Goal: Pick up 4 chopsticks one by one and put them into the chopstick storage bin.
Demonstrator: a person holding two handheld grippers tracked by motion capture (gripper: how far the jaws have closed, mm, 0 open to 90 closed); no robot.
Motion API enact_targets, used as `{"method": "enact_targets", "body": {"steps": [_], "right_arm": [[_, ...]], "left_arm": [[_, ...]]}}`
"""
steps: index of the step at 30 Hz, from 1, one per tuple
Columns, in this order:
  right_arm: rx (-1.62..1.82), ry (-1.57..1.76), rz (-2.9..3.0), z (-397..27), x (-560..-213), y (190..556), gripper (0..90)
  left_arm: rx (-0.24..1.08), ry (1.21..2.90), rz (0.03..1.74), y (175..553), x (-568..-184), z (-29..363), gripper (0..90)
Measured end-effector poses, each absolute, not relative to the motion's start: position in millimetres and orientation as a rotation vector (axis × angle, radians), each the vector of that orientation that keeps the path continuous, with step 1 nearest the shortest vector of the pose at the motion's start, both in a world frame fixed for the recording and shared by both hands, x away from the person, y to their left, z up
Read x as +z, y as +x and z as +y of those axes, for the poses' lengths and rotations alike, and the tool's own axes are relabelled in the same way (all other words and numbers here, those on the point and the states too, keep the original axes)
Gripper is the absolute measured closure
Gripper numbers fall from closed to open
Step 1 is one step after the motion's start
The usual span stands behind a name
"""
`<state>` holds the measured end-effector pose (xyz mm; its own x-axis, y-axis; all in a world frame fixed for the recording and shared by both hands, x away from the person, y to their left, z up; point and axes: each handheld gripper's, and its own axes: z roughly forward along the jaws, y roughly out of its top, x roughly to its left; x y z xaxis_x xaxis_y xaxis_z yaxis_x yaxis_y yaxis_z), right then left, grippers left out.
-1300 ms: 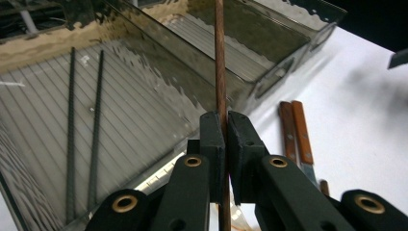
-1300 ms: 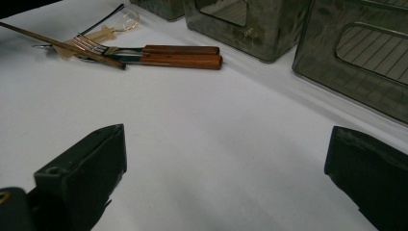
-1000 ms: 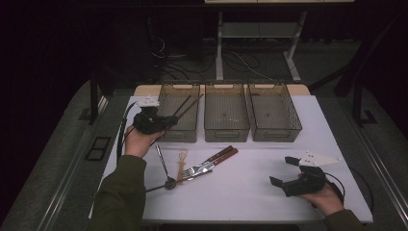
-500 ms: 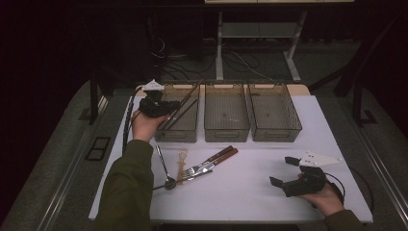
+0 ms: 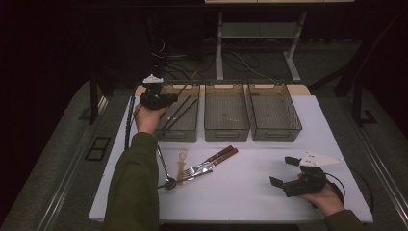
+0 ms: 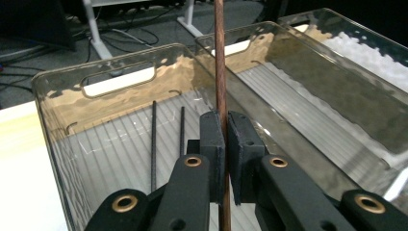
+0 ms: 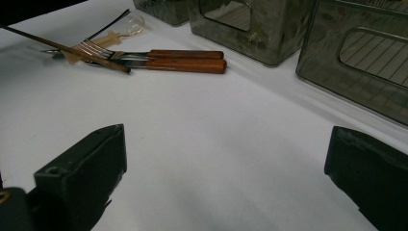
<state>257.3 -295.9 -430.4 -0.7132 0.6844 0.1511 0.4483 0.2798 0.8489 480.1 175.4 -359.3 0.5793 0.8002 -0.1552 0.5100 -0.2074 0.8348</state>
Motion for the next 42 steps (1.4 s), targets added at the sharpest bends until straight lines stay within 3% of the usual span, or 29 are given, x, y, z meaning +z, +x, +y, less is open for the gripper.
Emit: {"method": "enact_targets", "body": {"steps": [13, 23, 42], "right_arm": [[1.407, 1.043, 2.309, -296.0, -430.4, 257.4, 1.2], [1.406, 1.046, 2.307, -296.0, -430.4, 257.4, 1.2], [1.396, 1.051, 2.309, -295.7, -430.8, 257.5, 1.2]], "left_arm": [[0.433, 1.948, 1.143, 490.5, -380.7, 170.4, 84.6], [0.461, 1.972, 1.103, 484.6, -375.3, 165.8, 59.1], [0.336, 2.021, 0.894, 430.4, -354.4, 163.4, 37.0]]}}
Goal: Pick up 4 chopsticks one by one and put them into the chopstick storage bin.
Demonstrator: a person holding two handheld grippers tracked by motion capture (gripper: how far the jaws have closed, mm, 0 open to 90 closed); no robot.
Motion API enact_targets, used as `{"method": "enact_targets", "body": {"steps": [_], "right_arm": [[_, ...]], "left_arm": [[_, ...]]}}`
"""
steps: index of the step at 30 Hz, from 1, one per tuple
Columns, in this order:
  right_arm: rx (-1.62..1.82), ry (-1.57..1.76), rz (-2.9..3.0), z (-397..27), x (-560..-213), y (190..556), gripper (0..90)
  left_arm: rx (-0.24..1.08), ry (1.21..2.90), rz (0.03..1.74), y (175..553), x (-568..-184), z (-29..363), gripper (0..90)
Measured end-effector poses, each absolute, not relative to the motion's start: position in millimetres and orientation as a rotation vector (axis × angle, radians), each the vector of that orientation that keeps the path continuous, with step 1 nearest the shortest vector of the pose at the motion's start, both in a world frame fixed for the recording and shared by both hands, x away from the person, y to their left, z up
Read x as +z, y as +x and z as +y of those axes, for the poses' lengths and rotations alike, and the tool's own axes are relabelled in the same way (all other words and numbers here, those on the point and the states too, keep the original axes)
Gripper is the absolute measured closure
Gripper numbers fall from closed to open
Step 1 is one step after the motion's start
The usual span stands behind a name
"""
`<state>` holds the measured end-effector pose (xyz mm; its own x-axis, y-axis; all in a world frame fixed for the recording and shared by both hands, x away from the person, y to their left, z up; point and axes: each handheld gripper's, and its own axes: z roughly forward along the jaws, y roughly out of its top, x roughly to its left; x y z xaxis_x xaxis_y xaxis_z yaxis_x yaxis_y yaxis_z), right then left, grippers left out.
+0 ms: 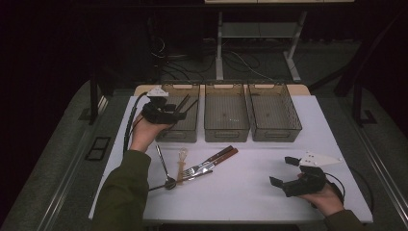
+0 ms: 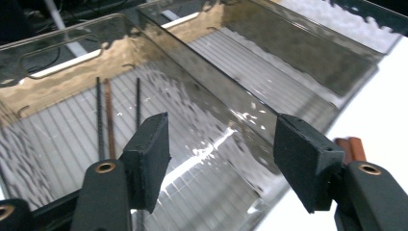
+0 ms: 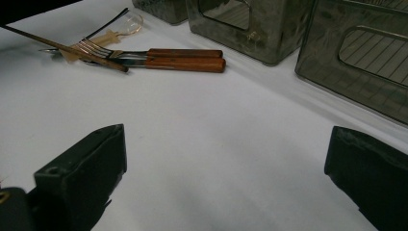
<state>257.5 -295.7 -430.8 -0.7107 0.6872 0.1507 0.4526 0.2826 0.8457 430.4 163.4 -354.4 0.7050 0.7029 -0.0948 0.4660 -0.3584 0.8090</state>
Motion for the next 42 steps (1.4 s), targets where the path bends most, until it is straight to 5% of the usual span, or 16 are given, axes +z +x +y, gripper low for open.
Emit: {"method": "enact_targets", "body": {"steps": [23, 42], "right_arm": [[1.393, 1.052, 2.308, -295.5, -431.3, 257.4, 1.2], [1.379, 1.031, 2.343, -290.0, -435.2, 260.4, 1.2]], "left_arm": [[0.305, 2.009, 0.753, 355.2, -362.6, 171.2, 28.0], [0.269, 2.038, 0.707, 313.4, -393.0, 187.5, 29.7]]}}
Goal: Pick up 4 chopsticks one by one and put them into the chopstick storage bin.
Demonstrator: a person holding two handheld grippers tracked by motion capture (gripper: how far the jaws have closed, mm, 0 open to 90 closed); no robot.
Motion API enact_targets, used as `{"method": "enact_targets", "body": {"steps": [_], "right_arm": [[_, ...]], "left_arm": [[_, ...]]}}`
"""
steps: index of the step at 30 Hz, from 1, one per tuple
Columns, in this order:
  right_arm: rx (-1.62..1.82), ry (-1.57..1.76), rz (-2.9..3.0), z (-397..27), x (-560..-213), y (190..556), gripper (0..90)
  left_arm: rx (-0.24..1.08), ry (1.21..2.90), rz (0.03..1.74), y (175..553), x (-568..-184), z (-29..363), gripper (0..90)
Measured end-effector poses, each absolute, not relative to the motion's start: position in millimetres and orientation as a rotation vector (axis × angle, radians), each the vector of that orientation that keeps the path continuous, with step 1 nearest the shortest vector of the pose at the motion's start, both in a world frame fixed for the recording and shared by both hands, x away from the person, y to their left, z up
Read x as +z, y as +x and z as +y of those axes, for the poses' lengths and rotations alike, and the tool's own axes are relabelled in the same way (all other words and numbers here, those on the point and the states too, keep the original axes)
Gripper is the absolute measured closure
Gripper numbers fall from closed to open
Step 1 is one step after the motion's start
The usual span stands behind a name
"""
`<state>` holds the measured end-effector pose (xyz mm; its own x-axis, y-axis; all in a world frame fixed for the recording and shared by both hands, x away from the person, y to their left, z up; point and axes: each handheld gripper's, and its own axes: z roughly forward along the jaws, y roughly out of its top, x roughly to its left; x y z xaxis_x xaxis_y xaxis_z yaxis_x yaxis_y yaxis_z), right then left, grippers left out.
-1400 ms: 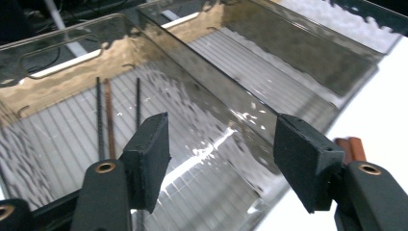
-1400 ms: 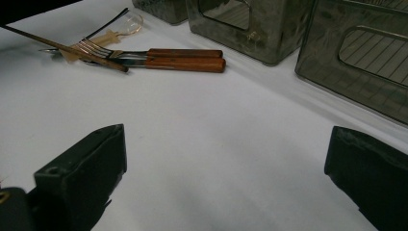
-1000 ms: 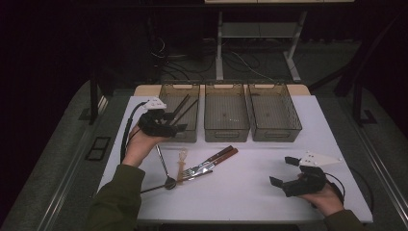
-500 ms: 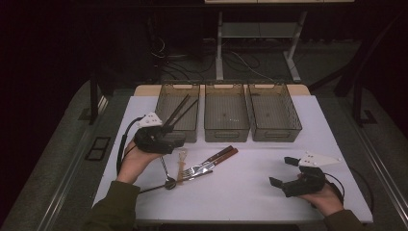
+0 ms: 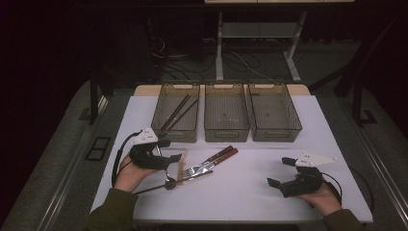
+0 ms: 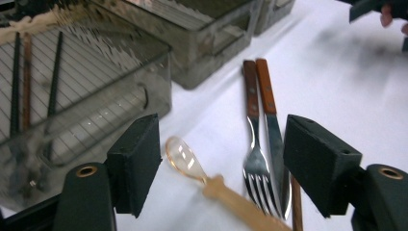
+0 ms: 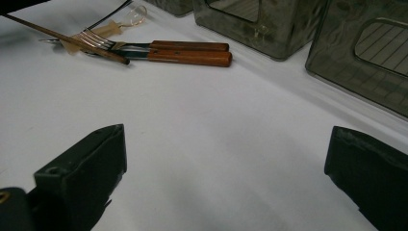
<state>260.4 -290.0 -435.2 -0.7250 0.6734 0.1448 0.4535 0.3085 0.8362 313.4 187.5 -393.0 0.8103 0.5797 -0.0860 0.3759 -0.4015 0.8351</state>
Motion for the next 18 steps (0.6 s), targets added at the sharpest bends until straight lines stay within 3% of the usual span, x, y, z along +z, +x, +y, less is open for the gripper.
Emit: {"method": "enact_targets", "body": {"steps": [5, 12, 18], "right_arm": [[1.379, 1.021, 2.343, -289.2, -434.8, 260.1, 1.1], [1.380, 1.025, 2.340, -289.3, -433.9, 258.8, 1.1], [1.380, 1.026, 2.337, -289.7, -433.9, 259.2, 1.2]], "left_arm": [[0.237, 2.057, 0.686, 302.1, -400.1, 193.1, 35.8], [0.185, 2.123, 0.628, 285.8, -410.6, 195.6, 54.3], [0.143, 2.186, 0.598, 276.8, -417.8, 196.1, 61.8]]}}
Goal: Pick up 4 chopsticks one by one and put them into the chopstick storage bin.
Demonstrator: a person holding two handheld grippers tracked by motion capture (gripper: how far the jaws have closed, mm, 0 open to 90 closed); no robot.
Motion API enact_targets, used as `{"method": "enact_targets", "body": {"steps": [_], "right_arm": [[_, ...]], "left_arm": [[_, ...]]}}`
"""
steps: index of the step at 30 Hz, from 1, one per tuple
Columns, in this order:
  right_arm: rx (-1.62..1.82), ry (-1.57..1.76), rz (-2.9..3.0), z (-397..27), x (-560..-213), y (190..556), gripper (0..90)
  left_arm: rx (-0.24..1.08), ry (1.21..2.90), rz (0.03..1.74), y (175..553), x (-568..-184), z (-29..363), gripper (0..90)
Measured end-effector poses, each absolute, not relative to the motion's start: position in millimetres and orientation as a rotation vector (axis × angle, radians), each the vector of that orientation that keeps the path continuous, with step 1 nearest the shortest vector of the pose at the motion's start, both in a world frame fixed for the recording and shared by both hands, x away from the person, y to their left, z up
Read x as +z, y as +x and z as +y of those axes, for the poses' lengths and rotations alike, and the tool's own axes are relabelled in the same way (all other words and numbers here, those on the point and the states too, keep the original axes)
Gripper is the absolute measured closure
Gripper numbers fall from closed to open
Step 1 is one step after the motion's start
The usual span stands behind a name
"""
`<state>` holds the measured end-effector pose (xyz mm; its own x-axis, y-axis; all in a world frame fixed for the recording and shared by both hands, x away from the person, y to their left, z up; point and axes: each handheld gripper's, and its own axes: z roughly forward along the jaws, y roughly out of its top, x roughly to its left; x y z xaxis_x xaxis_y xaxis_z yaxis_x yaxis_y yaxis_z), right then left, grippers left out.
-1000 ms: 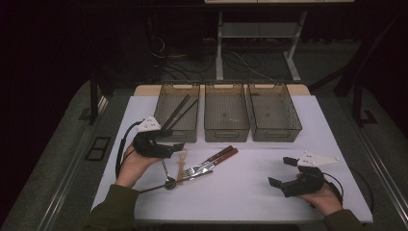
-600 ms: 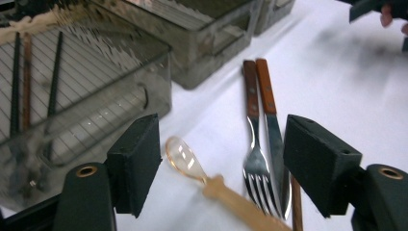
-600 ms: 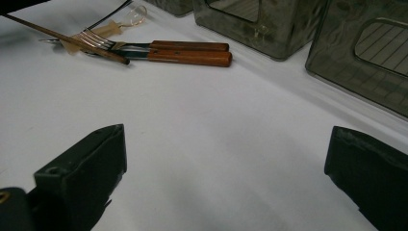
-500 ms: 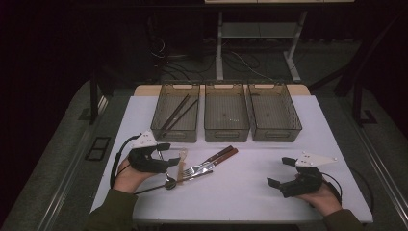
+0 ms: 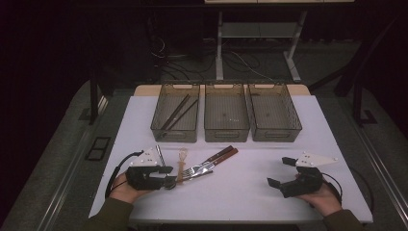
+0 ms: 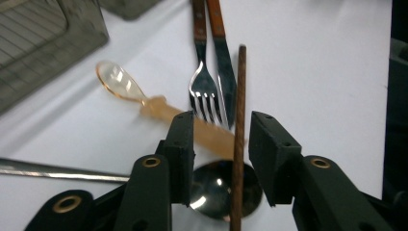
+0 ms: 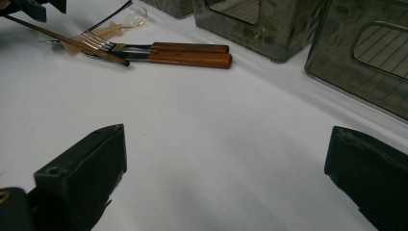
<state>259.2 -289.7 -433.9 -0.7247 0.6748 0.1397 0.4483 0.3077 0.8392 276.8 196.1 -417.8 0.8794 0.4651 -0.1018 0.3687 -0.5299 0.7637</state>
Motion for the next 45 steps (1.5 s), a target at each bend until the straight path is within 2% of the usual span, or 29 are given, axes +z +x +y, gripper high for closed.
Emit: {"method": "enact_targets", "body": {"steps": [26, 45], "right_arm": [[1.379, 1.029, 2.340, -289.5, -433.8, 258.8, 1.2], [1.382, 1.025, 2.342, -289.2, -433.9, 258.9, 1.2]], "left_arm": [[0.081, 2.267, 0.598, 272.4, -432.9, 201.1, 71.3], [0.038, 2.296, 0.573, 273.9, -436.3, 198.9, 82.4]]}}
